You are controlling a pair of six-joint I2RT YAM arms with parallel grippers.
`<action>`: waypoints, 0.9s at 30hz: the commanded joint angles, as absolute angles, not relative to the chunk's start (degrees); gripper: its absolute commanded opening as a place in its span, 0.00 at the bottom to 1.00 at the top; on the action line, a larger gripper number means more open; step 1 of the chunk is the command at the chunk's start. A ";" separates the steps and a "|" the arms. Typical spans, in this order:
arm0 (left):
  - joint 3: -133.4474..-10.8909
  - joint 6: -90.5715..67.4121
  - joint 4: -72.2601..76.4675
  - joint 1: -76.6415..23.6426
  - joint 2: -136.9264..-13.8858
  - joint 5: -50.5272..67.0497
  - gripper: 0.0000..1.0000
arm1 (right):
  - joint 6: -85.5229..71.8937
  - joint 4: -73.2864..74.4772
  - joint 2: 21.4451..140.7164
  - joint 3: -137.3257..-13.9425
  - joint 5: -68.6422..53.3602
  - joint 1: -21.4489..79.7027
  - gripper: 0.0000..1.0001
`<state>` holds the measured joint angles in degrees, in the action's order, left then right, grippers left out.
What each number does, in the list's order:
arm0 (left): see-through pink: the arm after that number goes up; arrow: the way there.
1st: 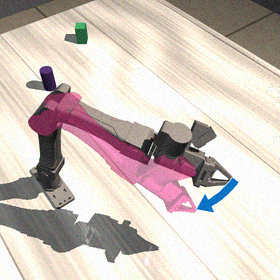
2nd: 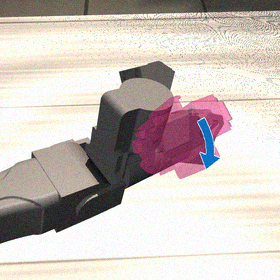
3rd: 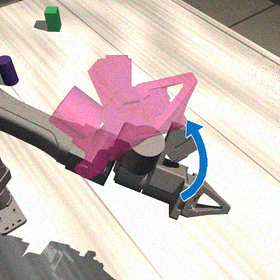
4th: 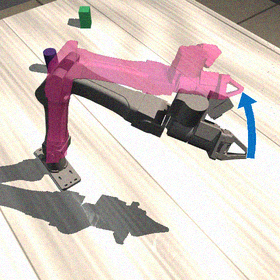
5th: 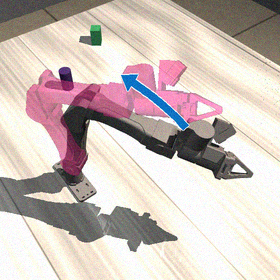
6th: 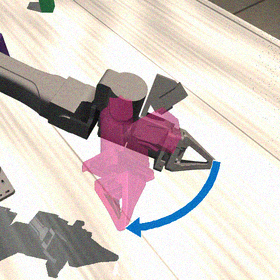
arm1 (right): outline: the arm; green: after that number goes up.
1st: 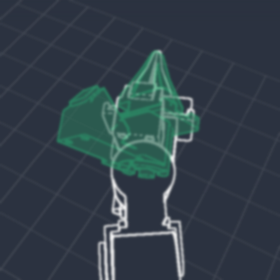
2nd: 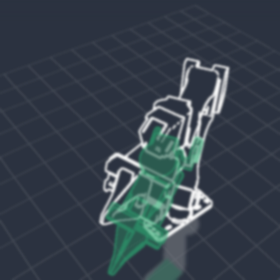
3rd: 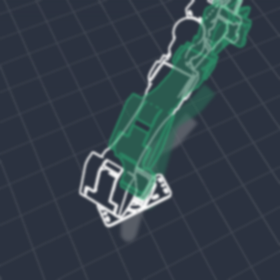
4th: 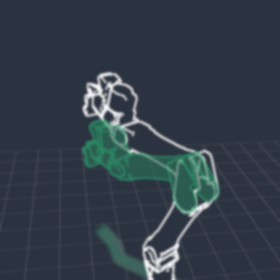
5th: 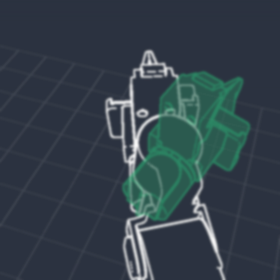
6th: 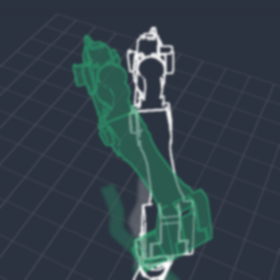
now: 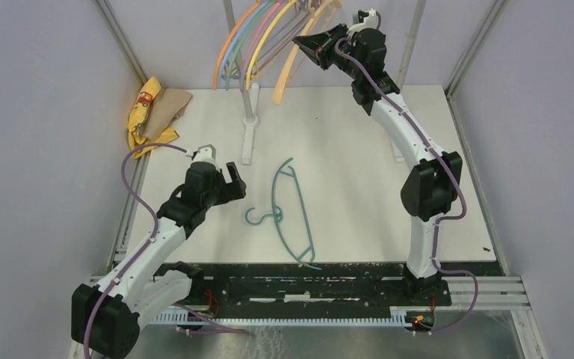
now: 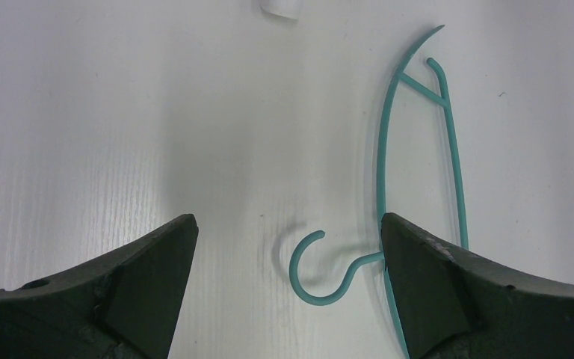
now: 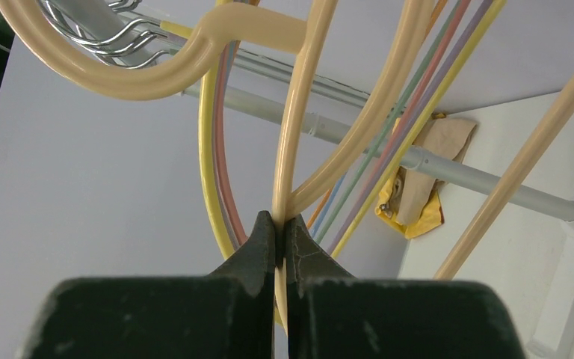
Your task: Organize the hangers
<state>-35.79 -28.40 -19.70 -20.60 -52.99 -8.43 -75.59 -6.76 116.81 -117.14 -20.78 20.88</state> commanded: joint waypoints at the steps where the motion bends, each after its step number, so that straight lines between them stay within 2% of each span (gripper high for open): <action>1: -36.65 -28.65 -17.69 -20.39 -53.40 -8.48 0.99 | -74.12 -11.31 111.18 -117.24 -21.97 21.31 0.01; 21: -36.74 -28.48 -17.33 -20.39 -54.65 -8.22 0.99 | -73.30 -9.64 114.05 -123.90 -20.93 21.39 0.00; 27: -37.20 -28.36 -17.53 -20.39 -54.65 -8.41 0.99 | -72.97 -2.72 119.68 -133.68 -19.47 21.26 0.01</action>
